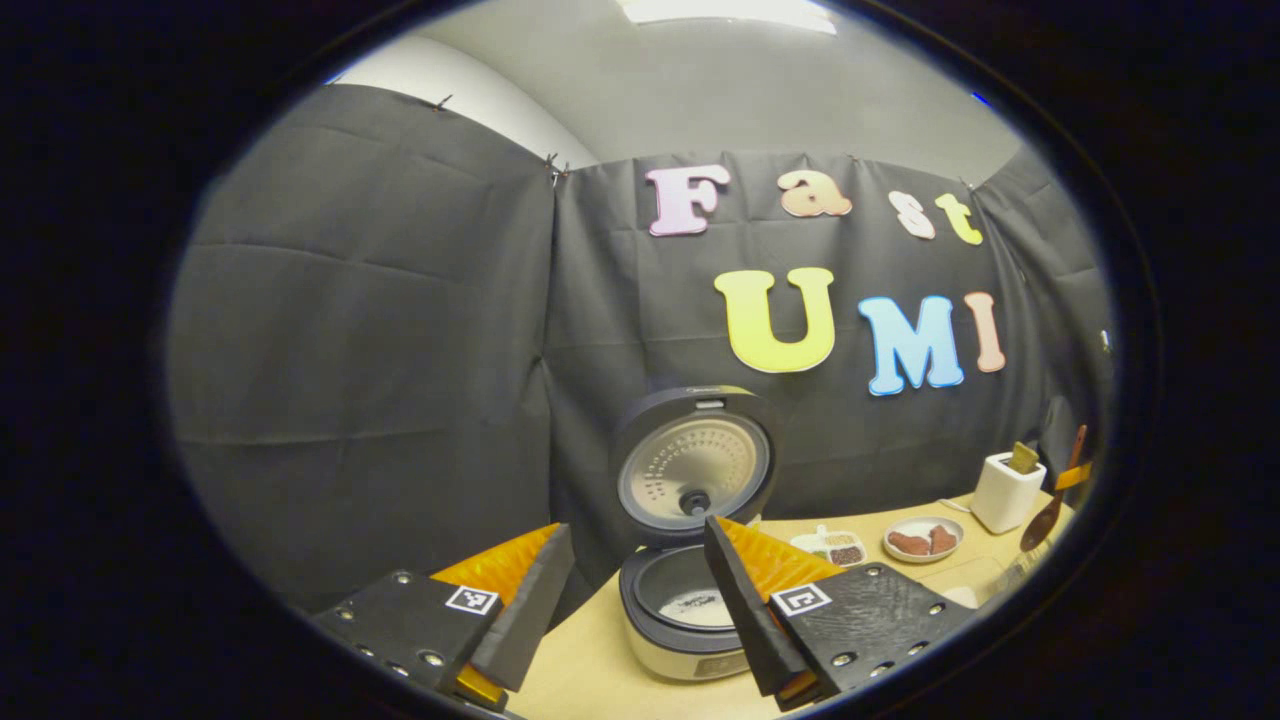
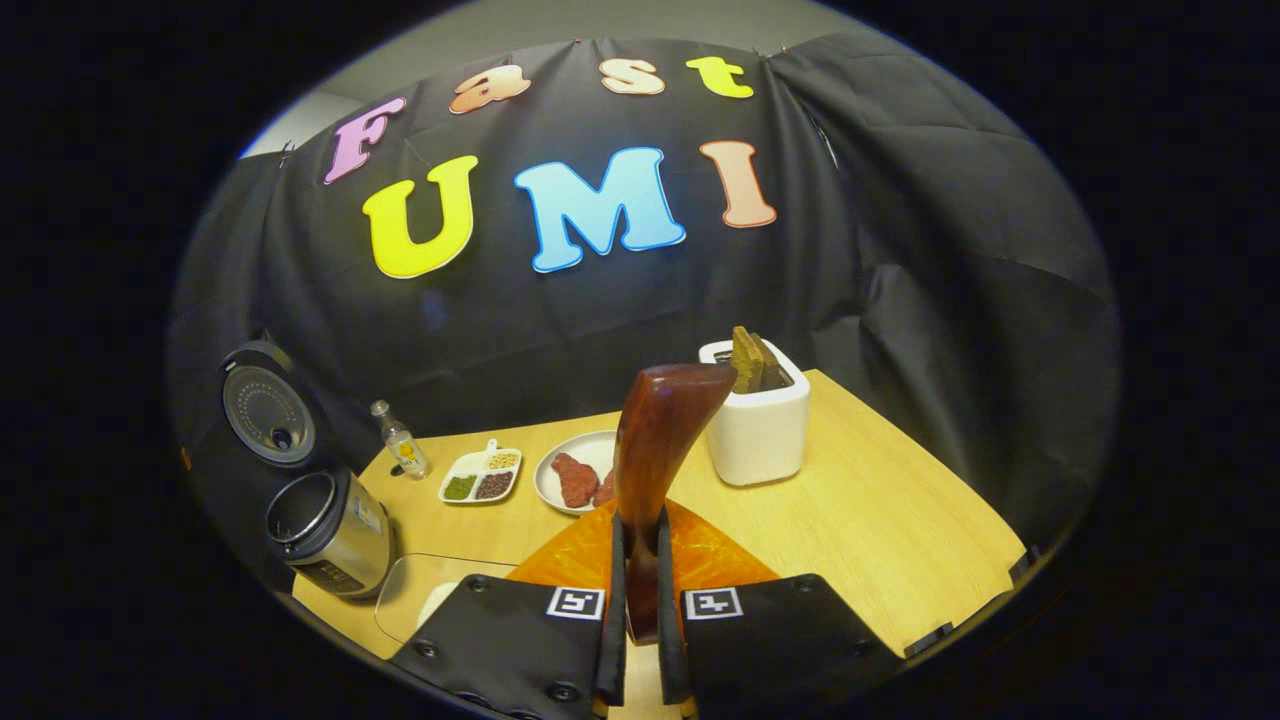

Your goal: Close the left gripper, press the button to open the rice cooker; take a wooden spoon from the chopstick holder with the right hand, scoop a spoonful of rice and pour it into the rice cooker, then put the wooden spoon back into the chopstick holder.

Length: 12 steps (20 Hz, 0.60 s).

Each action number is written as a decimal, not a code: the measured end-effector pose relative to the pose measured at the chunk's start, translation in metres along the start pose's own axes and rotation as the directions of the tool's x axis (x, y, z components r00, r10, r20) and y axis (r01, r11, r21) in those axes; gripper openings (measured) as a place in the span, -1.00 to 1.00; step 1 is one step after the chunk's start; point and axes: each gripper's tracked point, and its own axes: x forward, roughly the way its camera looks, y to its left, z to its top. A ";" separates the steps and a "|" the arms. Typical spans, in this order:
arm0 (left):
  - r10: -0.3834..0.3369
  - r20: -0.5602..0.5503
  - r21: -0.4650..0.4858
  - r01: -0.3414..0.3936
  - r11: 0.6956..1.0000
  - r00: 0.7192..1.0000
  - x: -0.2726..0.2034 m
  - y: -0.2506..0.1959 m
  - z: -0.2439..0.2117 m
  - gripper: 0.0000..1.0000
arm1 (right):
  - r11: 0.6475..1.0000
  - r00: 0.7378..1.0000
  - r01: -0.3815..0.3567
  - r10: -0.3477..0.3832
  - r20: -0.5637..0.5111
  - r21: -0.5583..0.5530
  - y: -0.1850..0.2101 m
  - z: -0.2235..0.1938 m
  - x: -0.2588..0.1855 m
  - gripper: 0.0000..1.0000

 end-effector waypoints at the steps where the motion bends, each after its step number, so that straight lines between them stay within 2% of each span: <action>1: -0.001 -0.004 -0.003 0.001 1.000 1.000 0.003 0.003 -0.003 0.60 | 1.000 1.000 -0.006 0.007 0.010 -0.002 0.009 0.001 0.000 -0.70; 3: 0.002 -0.011 -0.009 -0.002 1.000 1.000 0.007 0.010 -0.008 0.60 | 1.000 0.999 -0.025 0.025 0.024 -0.008 0.027 0.001 -0.001 -0.70; 6: 0.005 -0.024 -0.016 -0.006 1.000 1.000 0.010 0.020 -0.016 0.60 | 0.996 0.996 -0.089 0.089 0.031 -0.012 0.065 -0.006 -0.003 -0.70; 12: 0.020 -0.044 -0.010 -0.021 1.000 0.999 0.008 0.041 -0.028 0.60 | 0.983 0.985 -0.171 0.168 -0.044 -0.071 0.123 -0.057 0.013 -0.70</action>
